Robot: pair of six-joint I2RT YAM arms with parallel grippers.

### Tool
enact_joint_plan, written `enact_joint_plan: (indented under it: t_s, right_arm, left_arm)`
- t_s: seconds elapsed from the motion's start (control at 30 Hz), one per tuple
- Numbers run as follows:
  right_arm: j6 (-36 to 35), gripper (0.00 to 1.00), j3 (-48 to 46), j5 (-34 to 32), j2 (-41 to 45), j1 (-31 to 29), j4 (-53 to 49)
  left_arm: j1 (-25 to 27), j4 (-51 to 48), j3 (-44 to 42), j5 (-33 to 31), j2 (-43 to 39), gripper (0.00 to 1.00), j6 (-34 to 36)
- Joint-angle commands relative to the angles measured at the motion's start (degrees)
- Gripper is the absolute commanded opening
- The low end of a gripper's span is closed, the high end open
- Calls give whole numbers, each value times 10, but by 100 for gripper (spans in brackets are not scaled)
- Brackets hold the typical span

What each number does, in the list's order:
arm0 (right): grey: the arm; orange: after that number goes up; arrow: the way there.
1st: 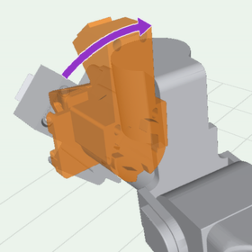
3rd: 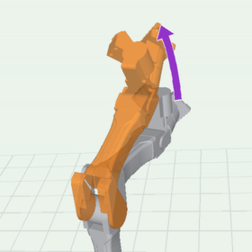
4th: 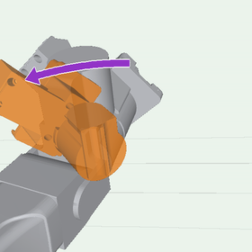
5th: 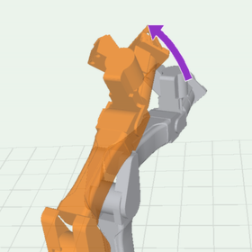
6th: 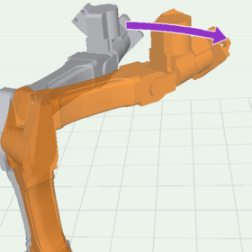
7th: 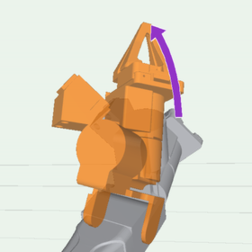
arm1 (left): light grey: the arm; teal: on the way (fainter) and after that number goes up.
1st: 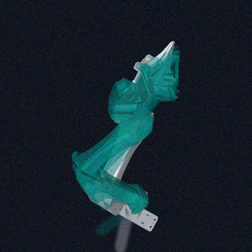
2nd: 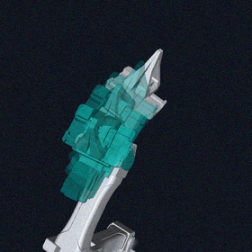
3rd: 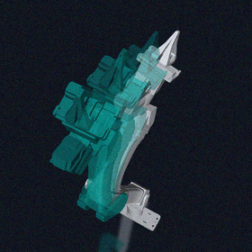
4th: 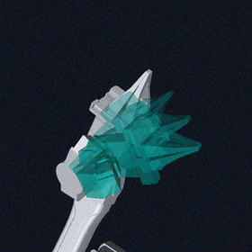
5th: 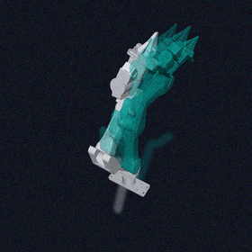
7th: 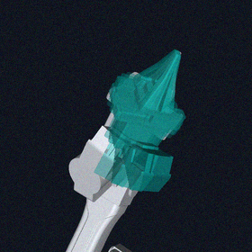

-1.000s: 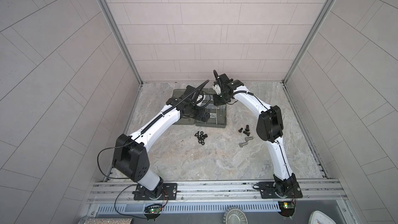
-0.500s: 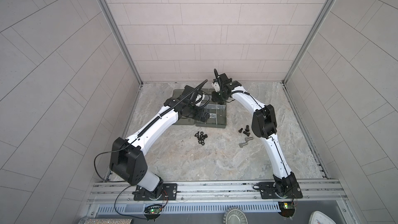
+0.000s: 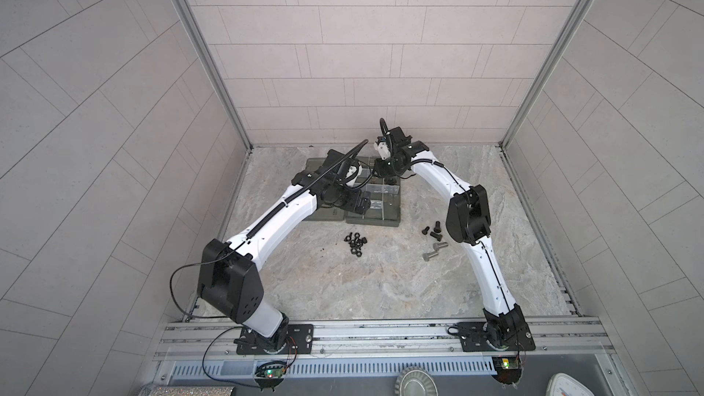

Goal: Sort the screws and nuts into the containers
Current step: 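Lower the wing nut into a compartment and open the right gripper, then move the right gripper over the steel bolt and lower onto it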

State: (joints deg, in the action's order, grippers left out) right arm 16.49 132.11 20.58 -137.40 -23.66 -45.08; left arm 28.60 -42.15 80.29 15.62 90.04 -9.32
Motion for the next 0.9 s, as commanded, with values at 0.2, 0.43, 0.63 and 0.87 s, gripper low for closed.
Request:
enact_joint_plan:
  t_s: [0.2, 0.43, 0.63, 0.87]
  right_arm:
    - [-49, 29, -283, -87, 278, 17, -80]
    - [-9, 33, -569, -79, 433, 48, -13]
    - [1, 34, -674, -92, 473, 62, -1]
    - [66, 34, -757, -105, 522, 62, 13]
  left_arm:
    - [-2, 13, 22, 26, 17, 100, -21]
    - [47, 32, 49, 47, 45, 100, -32]
    - [116, 29, 85, 47, 81, 100, -18]
    - [135, 32, 79, 27, 77, 100, -27]
